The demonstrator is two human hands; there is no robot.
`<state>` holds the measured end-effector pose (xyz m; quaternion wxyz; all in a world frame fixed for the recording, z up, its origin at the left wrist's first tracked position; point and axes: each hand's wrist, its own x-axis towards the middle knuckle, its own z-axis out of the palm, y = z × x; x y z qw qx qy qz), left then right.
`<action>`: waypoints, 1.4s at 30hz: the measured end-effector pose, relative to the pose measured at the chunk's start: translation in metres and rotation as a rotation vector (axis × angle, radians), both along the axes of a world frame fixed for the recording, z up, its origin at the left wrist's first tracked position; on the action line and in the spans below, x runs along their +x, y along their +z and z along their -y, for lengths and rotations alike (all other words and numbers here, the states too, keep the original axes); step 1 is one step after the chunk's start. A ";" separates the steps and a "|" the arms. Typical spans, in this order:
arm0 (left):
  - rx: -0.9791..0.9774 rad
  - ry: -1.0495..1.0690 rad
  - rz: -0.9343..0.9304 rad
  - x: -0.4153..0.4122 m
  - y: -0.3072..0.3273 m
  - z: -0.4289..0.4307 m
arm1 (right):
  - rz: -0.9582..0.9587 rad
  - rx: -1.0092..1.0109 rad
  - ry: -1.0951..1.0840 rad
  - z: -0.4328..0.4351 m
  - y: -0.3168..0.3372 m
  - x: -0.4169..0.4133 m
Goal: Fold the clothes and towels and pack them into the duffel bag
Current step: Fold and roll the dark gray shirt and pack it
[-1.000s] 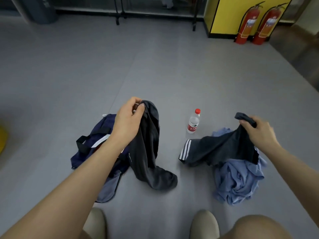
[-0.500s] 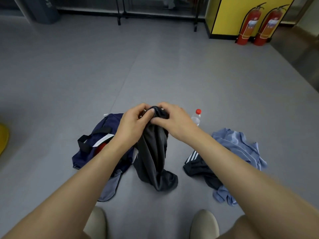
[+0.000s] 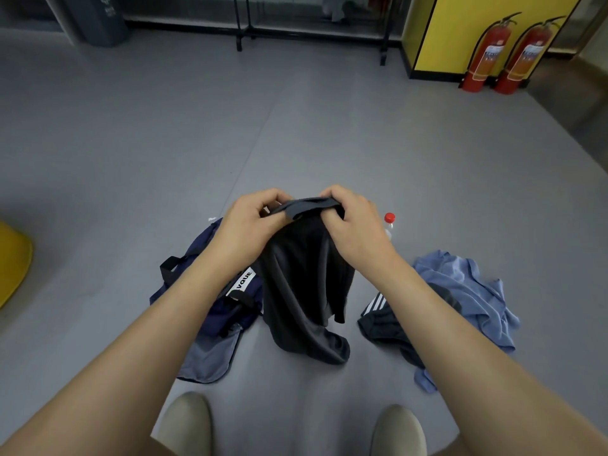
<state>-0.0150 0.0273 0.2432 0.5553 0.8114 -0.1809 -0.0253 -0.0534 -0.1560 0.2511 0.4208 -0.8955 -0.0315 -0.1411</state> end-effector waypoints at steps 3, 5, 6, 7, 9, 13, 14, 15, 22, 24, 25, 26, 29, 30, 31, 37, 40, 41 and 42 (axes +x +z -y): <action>0.171 -0.055 0.012 -0.009 -0.009 0.000 | 0.087 0.158 -0.036 -0.002 0.011 -0.001; 0.351 -0.020 0.069 -0.009 -0.018 -0.003 | 0.164 0.260 -0.060 0.003 0.024 -0.002; 0.424 0.022 0.095 -0.008 -0.021 -0.005 | 0.199 0.293 -0.079 0.007 0.031 -0.003; 0.488 0.054 0.107 -0.008 -0.023 -0.007 | 0.223 0.324 -0.096 0.011 0.036 -0.005; 0.567 0.072 0.115 -0.010 -0.026 -0.008 | 0.214 0.378 -0.136 0.019 0.040 -0.008; 0.320 0.065 -0.005 -0.014 -0.024 -0.007 | 0.124 0.211 -0.279 0.044 0.031 -0.014; 0.249 0.074 -0.019 -0.013 -0.022 -0.008 | 0.052 0.075 -0.304 0.052 0.027 -0.015; 0.220 0.069 -0.006 -0.012 -0.019 -0.008 | -0.053 -0.024 -0.295 0.059 0.023 -0.016; 0.265 -0.058 0.173 -0.026 -0.014 0.009 | -0.303 -0.161 0.145 0.001 -0.016 -0.029; 0.311 -0.071 0.211 -0.025 -0.016 0.006 | -0.150 -0.381 0.083 -0.002 -0.014 -0.023; 0.348 -0.067 0.217 -0.022 -0.018 0.002 | -0.084 -0.399 0.066 0.001 -0.012 -0.020; 0.401 -0.059 0.209 -0.019 -0.021 -0.004 | -0.033 -0.357 0.047 0.004 -0.009 -0.020; 0.588 0.055 0.167 -0.008 -0.033 -0.024 | 0.051 -0.185 -0.069 0.019 0.000 -0.024; 0.639 0.107 0.153 -0.001 -0.037 -0.032 | 0.069 -0.137 -0.109 0.025 0.002 -0.025; 0.683 0.140 0.128 0.005 -0.040 -0.041 | 0.085 -0.091 -0.149 0.032 0.003 -0.026; 0.545 0.164 0.119 0.022 -0.030 -0.056 | -0.135 -0.150 -0.352 0.070 -0.015 -0.017; 0.372 0.098 0.120 0.012 -0.019 -0.038 | -0.346 -0.163 -0.142 0.058 -0.029 -0.020; 0.353 0.062 0.128 0.007 -0.017 -0.029 | -0.372 -0.120 -0.021 0.044 -0.032 -0.021; 0.345 0.022 0.137 0.000 -0.016 -0.020 | -0.372 -0.089 0.079 0.028 -0.035 -0.021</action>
